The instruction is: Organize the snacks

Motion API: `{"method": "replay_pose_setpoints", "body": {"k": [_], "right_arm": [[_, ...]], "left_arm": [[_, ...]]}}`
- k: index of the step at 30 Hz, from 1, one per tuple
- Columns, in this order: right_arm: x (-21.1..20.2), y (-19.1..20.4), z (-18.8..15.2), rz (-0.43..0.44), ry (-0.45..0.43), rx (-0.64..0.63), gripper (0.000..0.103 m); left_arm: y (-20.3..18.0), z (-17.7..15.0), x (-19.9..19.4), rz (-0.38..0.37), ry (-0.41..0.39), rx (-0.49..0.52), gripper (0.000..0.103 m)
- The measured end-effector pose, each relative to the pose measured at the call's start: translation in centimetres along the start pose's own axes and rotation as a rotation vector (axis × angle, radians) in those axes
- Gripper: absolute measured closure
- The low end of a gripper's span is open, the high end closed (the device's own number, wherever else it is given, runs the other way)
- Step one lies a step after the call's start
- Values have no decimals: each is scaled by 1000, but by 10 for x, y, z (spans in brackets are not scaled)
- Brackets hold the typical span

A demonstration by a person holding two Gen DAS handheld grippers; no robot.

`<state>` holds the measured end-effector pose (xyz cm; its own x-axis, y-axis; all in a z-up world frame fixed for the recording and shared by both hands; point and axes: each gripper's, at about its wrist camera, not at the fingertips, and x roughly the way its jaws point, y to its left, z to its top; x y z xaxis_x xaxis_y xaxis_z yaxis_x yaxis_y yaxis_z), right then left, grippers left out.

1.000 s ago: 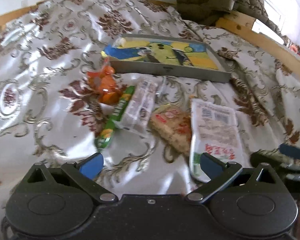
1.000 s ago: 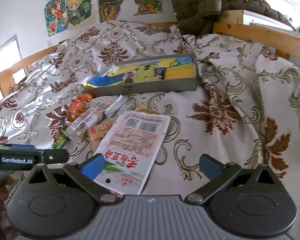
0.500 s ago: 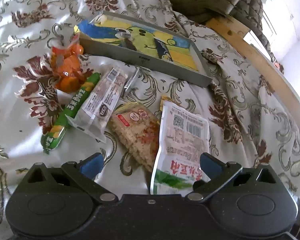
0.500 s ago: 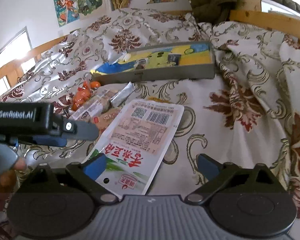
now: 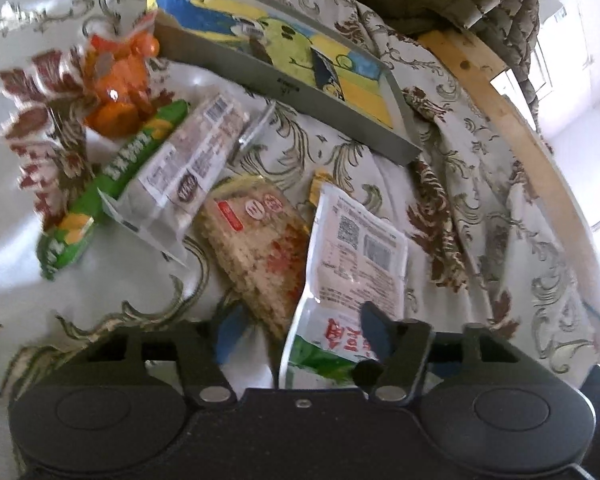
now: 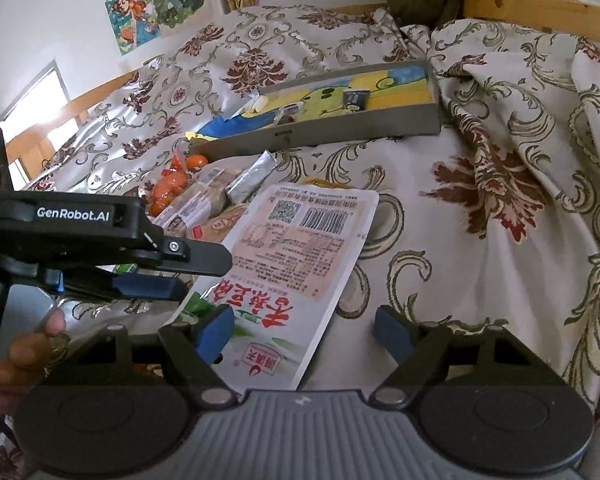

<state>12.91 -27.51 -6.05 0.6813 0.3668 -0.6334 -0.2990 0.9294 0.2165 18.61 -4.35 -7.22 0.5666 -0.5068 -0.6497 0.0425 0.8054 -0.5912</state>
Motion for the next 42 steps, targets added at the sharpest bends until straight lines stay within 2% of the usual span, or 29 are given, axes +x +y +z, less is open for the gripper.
{"method": "replay_pose_setpoints", "body": {"k": [4, 6, 8, 10, 12, 13, 16, 18, 24, 27, 30, 35, 37, 38, 42], "right_arm": [[2, -6, 2, 26, 13, 52, 23], [2, -8, 2, 36, 13, 65, 26], [0, -8, 3, 47, 9, 75, 36], [-4, -8, 5, 64, 4, 89, 50], [-8, -9, 6, 77, -12, 113, 52], [-10, -10, 6, 89, -24, 131, 57], [-16, -20, 9, 152, -68, 213, 70], [-17, -25, 10, 188, -89, 250, 74], [-8, -38, 12, 312, -95, 342, 75], [2, -42, 12, 345, -83, 394, 63], [10, -41, 16, 344, -105, 386, 62], [11, -37, 21, 400, -138, 369, 67], [12, -35, 22, 444, -123, 358, 75], [14, -32, 22, 459, -107, 351, 76], [14, -19, 22, 400, -104, 280, 76]], "left_arm": [[7, 0, 2, -3, 7, -22, 54], [13, 0, 3, -22, 13, -68, 55], [18, 1, 4, -30, 11, -107, 56], [21, 2, 4, -36, 10, -125, 59], [24, 3, 2, -41, 5, -139, 64], [26, 5, 2, -41, 4, -148, 69], [34, 7, -1, -53, -6, -177, 74], [35, 8, -2, -56, -14, -180, 76], [38, 14, -4, -52, -28, -173, 85], [39, 15, -4, -48, -32, -170, 88], [39, 15, -5, -40, -40, -164, 88], [40, 16, -7, -28, -54, -169, 89], [40, 16, -6, -29, -51, -171, 91], [40, 16, -6, -20, -52, -168, 91], [41, 16, -6, -13, -55, -167, 91]]}}
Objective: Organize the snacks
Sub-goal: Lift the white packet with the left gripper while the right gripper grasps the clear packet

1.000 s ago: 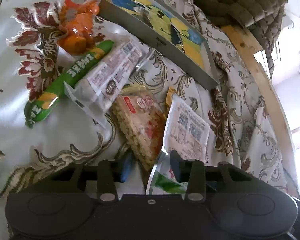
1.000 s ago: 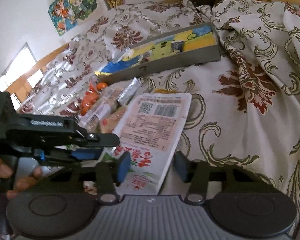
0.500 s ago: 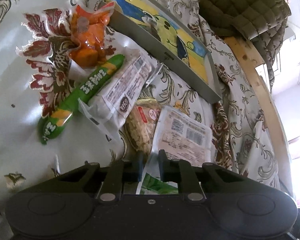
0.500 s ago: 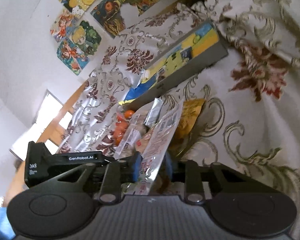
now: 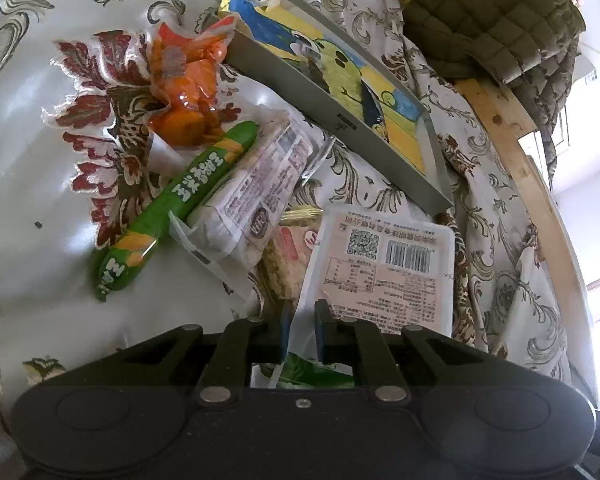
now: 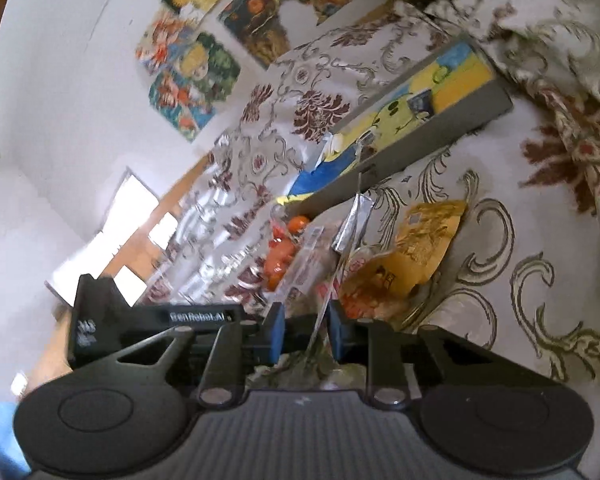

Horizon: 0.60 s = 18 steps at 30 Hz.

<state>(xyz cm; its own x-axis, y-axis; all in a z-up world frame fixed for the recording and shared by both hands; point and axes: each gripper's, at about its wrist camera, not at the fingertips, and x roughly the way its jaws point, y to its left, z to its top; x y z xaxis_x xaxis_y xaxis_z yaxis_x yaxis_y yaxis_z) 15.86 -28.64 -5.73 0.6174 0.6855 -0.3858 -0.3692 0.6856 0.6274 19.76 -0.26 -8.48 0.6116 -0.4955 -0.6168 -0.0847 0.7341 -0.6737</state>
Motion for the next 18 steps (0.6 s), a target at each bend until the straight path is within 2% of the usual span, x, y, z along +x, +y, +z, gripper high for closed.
{"method": "replay_pose_setpoints", "body": {"k": [3, 5, 8, 12, 13, 15, 16, 18], "right_arm": [[5, -1, -2, -46, 13, 5, 77], [9, 1, -3, -77, 21, -6, 90], [7, 10, -3, -120, 12, -67, 92], [-10, 24, 2, -189, -32, -136, 94], [-15, 26, 5, -209, -49, -152, 94], [-25, 29, 7, -263, -80, -195, 95], [-28, 29, 9, -289, -89, -208, 96], [-33, 23, 10, -325, -102, -207, 95]], "left_arm": [[-2, 0, 1, 3, 0, 4, 91], [-3, 0, 1, 7, -3, 6, 90], [-4, -1, 2, -8, -1, -8, 89], [-9, -3, 5, 9, -1, 16, 86], [-10, -4, 6, 18, 1, 23, 84], [-10, -5, 9, 33, 5, 22, 74], [-9, -5, 11, 39, 8, 15, 66], [-7, -4, 17, 30, 19, -8, 59]]}}
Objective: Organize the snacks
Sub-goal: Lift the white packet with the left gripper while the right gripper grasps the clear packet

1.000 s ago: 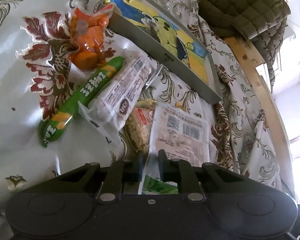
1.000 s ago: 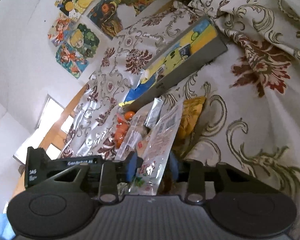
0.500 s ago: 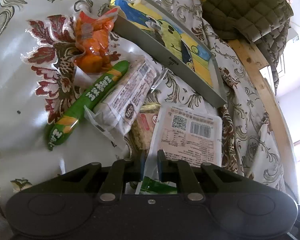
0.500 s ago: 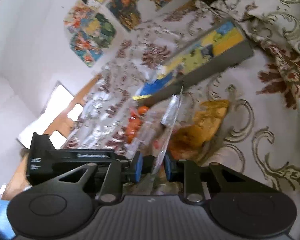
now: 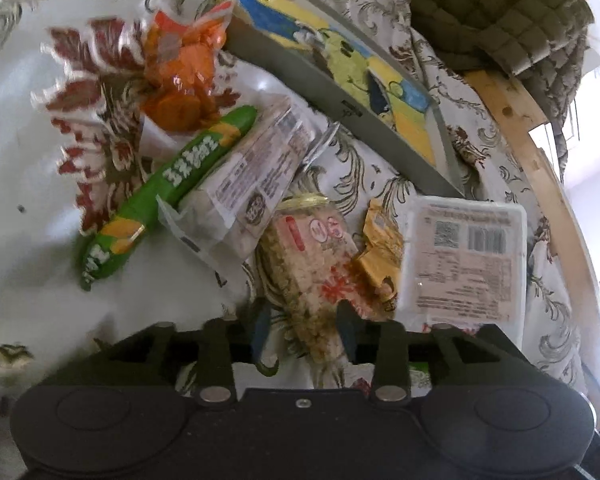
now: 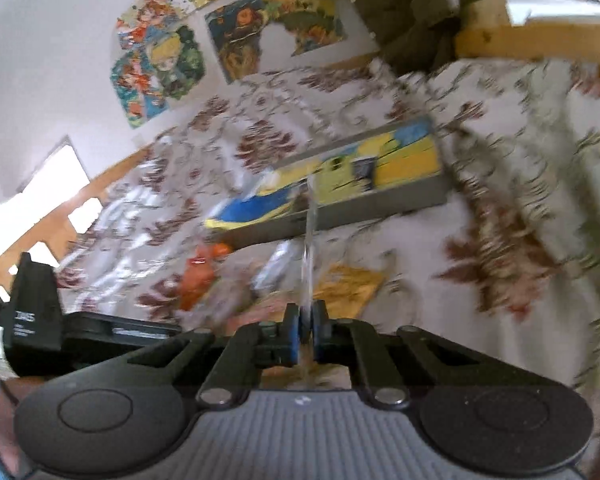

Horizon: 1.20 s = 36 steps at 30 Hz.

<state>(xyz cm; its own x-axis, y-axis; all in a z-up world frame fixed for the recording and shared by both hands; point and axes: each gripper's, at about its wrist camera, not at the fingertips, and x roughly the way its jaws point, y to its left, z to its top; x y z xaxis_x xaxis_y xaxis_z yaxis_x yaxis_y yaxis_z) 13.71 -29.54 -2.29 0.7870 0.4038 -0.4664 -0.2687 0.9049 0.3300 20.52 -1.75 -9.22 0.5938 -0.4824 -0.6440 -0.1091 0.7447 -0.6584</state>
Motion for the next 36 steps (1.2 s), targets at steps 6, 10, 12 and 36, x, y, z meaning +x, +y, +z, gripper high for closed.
{"method": "replay_pose_setpoints", "body": {"k": [6, 10, 12, 36], "right_arm": [[4, -9, 1, 2, -5, 26, 95], [7, -1, -2, 17, -1, -17, 95], [6, 1, -3, 16, -4, -37, 95], [17, 8, -7, 17, 54, -73, 91]], "left_arm": [[-17, 3, 14, -20, 12, 25, 21], [-29, -1, 17, 47, 5, 106, 43], [-28, -1, 15, 67, -2, 109, 52], [-46, -2, -6, 59, -79, 278, 74]]}}
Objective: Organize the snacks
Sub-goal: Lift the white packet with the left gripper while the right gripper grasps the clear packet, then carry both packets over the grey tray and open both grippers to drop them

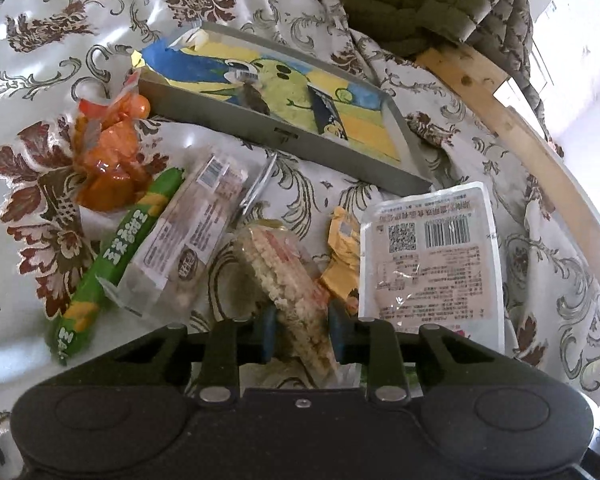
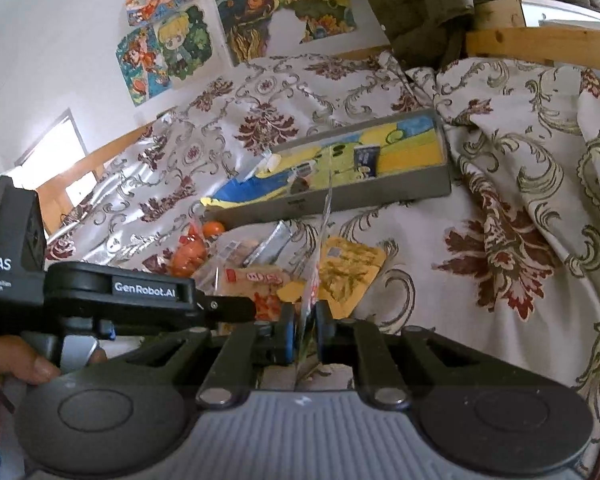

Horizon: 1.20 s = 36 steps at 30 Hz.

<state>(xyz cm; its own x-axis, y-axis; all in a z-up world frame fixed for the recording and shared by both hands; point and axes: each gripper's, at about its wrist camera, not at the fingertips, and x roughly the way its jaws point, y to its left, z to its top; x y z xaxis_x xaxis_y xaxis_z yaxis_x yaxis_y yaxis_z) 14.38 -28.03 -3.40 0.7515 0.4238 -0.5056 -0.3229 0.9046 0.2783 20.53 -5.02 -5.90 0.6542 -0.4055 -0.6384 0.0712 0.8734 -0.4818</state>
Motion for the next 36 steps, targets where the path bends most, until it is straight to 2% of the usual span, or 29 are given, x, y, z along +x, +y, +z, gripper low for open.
{"method": "replay_pose_setpoints", "body": {"k": [4, 11, 18, 22, 25, 31, 36], "right_arm": [[0, 4, 0, -11, 1, -33, 92], [-14, 21, -2, -31, -28, -120, 94], [-34, 45, -3, -44, -94, -210, 94], [-47, 50, -7, -48, -127, -211, 94], [-55, 52, -9, -50, -152, -202, 94], [-61, 50, 2, -59, -207, -179, 94], [-59, 53, 12, -68, -228, -192, 94]], "left_arm": [[-1, -7, -6, 9, -13, 22, 75], [-16, -18, -36, 23, -55, 137, 78], [-23, -22, -63, 70, -101, 155, 81], [-26, -23, -72, 96, -122, 156, 81], [-23, -23, -80, 74, -129, 136, 82], [-19, -12, -97, -30, -151, 123, 84], [-20, 6, -100, -38, -168, 126, 84]]}}
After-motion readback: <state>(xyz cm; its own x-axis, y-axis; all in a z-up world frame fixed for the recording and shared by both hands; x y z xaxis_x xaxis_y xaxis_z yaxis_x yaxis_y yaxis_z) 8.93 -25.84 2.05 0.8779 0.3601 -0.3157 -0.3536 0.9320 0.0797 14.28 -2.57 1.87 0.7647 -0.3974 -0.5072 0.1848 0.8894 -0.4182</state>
